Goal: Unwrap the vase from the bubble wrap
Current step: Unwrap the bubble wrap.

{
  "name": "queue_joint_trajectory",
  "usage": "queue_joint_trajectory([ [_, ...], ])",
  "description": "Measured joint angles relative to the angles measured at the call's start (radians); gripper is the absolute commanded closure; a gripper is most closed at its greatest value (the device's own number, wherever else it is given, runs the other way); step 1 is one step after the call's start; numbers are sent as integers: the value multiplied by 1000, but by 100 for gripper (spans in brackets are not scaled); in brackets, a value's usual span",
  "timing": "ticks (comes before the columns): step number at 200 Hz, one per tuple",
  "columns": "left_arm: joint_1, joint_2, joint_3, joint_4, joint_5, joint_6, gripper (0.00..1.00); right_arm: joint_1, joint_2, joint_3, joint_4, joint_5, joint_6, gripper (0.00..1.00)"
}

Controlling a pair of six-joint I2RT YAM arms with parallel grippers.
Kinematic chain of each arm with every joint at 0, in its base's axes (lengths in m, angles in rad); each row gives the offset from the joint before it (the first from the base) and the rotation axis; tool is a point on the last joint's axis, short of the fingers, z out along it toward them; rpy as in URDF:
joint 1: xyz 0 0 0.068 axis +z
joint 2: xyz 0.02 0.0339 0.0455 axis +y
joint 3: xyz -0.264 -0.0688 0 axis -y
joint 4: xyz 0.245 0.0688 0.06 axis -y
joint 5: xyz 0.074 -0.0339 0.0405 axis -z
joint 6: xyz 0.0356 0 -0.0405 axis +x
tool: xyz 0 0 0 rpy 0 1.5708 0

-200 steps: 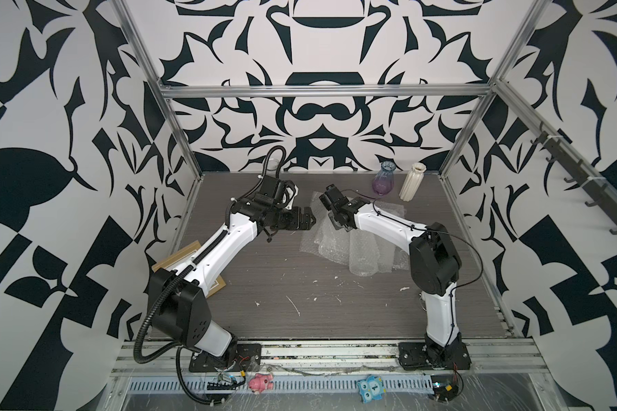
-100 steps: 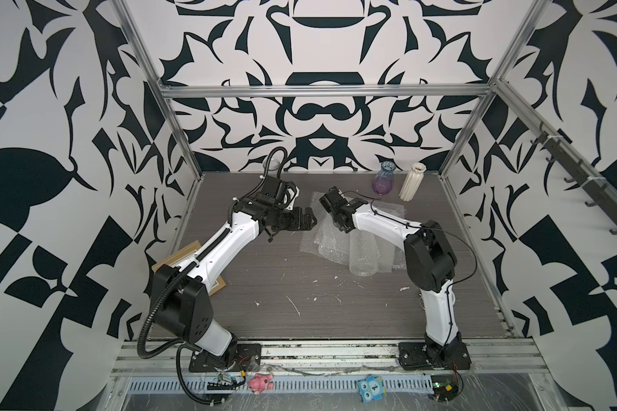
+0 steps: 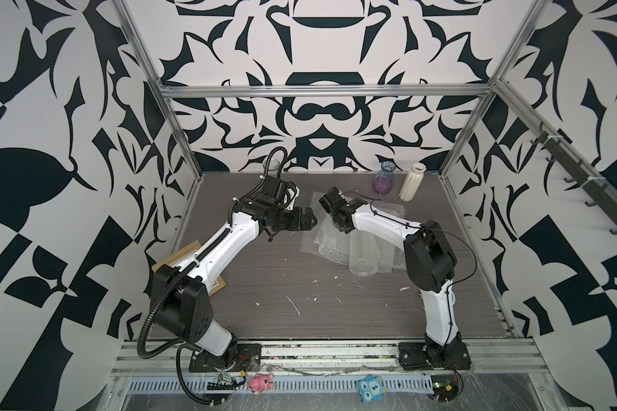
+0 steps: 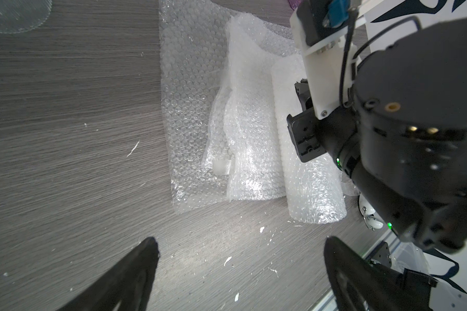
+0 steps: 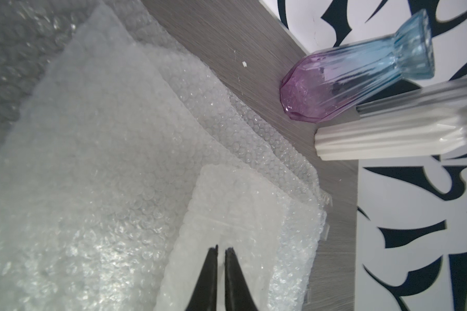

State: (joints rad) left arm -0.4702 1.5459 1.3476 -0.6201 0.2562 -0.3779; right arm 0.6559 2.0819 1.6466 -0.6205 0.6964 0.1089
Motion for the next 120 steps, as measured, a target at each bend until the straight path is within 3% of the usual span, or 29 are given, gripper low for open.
queue_joint_trajectory([
  [120,0,0,0,3,3,0,1,1,-96,-50,35,0,16,100],
])
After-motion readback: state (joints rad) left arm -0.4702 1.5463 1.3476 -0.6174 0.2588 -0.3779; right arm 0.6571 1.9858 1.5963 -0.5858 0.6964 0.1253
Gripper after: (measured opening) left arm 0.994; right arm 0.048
